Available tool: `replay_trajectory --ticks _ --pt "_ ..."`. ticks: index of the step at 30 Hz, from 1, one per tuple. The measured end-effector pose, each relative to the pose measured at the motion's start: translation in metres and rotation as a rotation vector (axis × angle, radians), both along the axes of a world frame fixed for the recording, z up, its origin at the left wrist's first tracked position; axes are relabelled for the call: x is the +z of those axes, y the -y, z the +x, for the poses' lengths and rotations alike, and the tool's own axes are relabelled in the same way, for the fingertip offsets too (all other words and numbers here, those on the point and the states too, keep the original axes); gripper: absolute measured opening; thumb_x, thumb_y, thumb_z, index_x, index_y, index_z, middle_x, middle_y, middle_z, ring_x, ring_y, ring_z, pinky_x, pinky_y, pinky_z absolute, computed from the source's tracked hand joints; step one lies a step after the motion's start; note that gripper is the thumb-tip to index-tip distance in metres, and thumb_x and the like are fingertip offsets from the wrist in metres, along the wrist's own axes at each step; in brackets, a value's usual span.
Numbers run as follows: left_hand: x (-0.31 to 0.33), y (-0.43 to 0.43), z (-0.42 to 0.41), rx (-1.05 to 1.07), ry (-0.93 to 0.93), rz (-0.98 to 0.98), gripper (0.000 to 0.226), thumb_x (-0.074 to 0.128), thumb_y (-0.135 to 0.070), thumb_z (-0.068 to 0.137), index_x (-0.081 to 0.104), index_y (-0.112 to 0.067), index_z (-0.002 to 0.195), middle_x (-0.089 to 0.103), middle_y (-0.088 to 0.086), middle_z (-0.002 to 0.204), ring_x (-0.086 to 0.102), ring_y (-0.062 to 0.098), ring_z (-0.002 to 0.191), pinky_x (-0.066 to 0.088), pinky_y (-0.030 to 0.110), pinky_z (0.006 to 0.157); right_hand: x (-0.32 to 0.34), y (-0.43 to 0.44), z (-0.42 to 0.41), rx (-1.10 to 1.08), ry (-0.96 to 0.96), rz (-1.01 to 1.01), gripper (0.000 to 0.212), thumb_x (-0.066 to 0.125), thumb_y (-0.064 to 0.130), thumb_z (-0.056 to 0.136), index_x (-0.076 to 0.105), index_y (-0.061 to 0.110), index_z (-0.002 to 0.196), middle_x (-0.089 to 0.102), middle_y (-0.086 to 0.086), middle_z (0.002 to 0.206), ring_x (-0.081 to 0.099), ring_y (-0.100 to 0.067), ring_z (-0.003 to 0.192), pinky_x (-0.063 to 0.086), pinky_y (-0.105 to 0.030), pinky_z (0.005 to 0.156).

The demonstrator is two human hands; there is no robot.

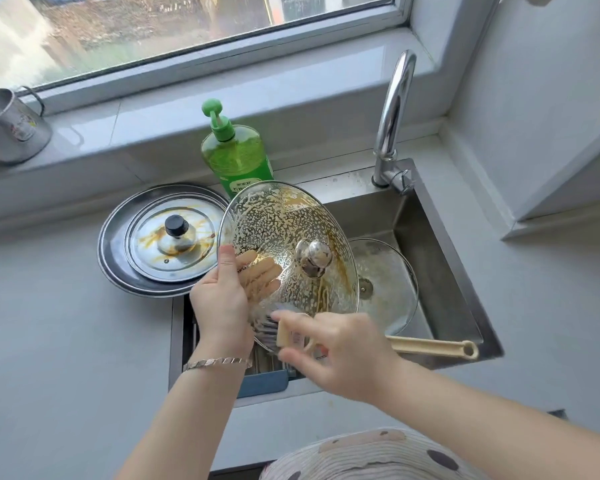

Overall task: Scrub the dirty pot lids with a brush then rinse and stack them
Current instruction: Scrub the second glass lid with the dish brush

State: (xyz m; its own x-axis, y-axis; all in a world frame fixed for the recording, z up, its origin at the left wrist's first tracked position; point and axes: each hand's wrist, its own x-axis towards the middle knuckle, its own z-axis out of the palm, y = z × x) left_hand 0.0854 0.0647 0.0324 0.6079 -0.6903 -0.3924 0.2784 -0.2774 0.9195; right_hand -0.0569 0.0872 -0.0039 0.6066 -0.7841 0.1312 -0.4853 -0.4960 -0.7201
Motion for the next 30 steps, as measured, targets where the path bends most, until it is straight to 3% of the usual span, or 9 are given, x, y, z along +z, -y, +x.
replay_trajectory --ticks 5,7,10,14,17,19,24,28,30 --pt "0.003 0.001 0.002 0.071 -0.061 -0.028 0.037 0.047 -0.034 0.097 0.061 -0.003 0.085 0.071 0.008 0.061 0.070 0.019 0.056 0.058 0.028 0.051 -0.015 0.037 -0.018 -0.302 -0.016 0.166 0.045 0.046 0.053 0.089 0.049 0.039 0.132 0.049 0.013 0.042 0.044 -0.005 0.040 0.041 -0.024 0.045" --pt "0.004 0.002 0.002 0.075 -0.060 -0.028 0.036 0.047 -0.034 0.098 0.061 -0.004 0.084 0.070 0.007 0.058 0.069 0.017 0.053 0.057 0.027 0.049 -0.005 0.025 -0.008 -0.173 0.047 0.065 0.044 0.047 0.053 0.088 0.054 0.035 0.128 0.046 0.015 0.041 0.039 -0.003 0.038 0.040 -0.024 0.041" --pt "0.004 0.000 0.004 0.070 -0.054 -0.023 0.036 0.046 -0.034 0.098 0.061 -0.005 0.083 0.070 0.006 0.058 0.069 0.017 0.053 0.057 0.027 0.049 -0.010 -0.002 -0.017 0.020 0.020 0.044 0.042 0.047 0.056 0.087 0.058 0.035 0.122 0.060 0.014 0.057 0.039 0.007 0.042 0.040 -0.017 0.041" --pt "0.005 0.000 0.005 0.079 -0.083 -0.035 0.036 0.045 -0.035 0.098 0.060 -0.005 0.085 0.071 0.008 0.063 0.070 0.020 0.057 0.059 0.031 0.054 -0.028 0.041 -0.034 -0.370 0.041 0.261 0.037 0.052 0.046 0.091 0.055 0.038 0.127 0.041 0.008 0.047 0.039 -0.006 0.041 0.030 -0.018 0.047" --pt "0.006 0.003 0.006 0.061 -0.070 -0.023 0.037 0.045 -0.036 0.098 0.060 -0.006 0.085 0.071 0.007 0.062 0.070 0.018 0.057 0.060 0.033 0.055 -0.013 0.025 -0.023 -0.170 0.067 0.095 0.036 0.053 0.045 0.090 0.057 0.034 0.123 0.048 0.021 0.046 0.042 -0.001 0.040 0.032 -0.010 0.041" --pt "0.006 0.002 0.009 0.076 -0.086 -0.033 0.036 0.044 -0.035 0.098 0.060 -0.005 0.086 0.071 0.007 0.060 0.069 0.017 0.055 0.058 0.029 0.050 -0.015 0.001 -0.027 0.007 0.044 0.078 0.038 0.050 0.053 0.088 0.056 0.036 0.122 0.058 0.022 0.057 0.047 0.002 0.043 0.043 -0.016 0.042" --pt "0.007 0.000 0.011 0.095 -0.122 -0.046 0.036 0.045 -0.036 0.098 0.059 -0.004 0.086 0.071 0.007 0.060 0.069 0.017 0.054 0.054 0.024 0.046 -0.041 0.031 -0.048 -0.427 -0.017 0.314 0.028 0.053 0.040 0.091 0.061 0.032 0.116 0.040 0.008 0.043 0.040 -0.005 0.044 0.026 -0.018 0.045" --pt "0.007 0.003 0.013 0.091 -0.108 -0.023 0.035 0.047 -0.035 0.097 0.061 -0.005 0.084 0.070 0.006 0.058 0.068 0.016 0.052 0.055 0.024 0.046 -0.031 -0.004 -0.030 -0.146 0.060 0.183 0.036 0.052 0.048 0.088 0.056 0.040 0.123 0.047 0.024 0.046 0.044 0.000 0.044 0.029 -0.013 0.042" --pt "0.007 0.002 0.016 0.080 -0.120 -0.023 0.035 0.047 -0.035 0.097 0.060 -0.005 0.086 0.071 0.008 0.062 0.069 0.018 0.054 0.056 0.026 0.048 -0.042 0.003 -0.044 -0.198 0.006 0.243 0.039 0.049 0.052 0.087 0.058 0.037 0.123 0.048 0.019 0.049 0.044 -0.001 0.046 0.030 -0.013 0.045"
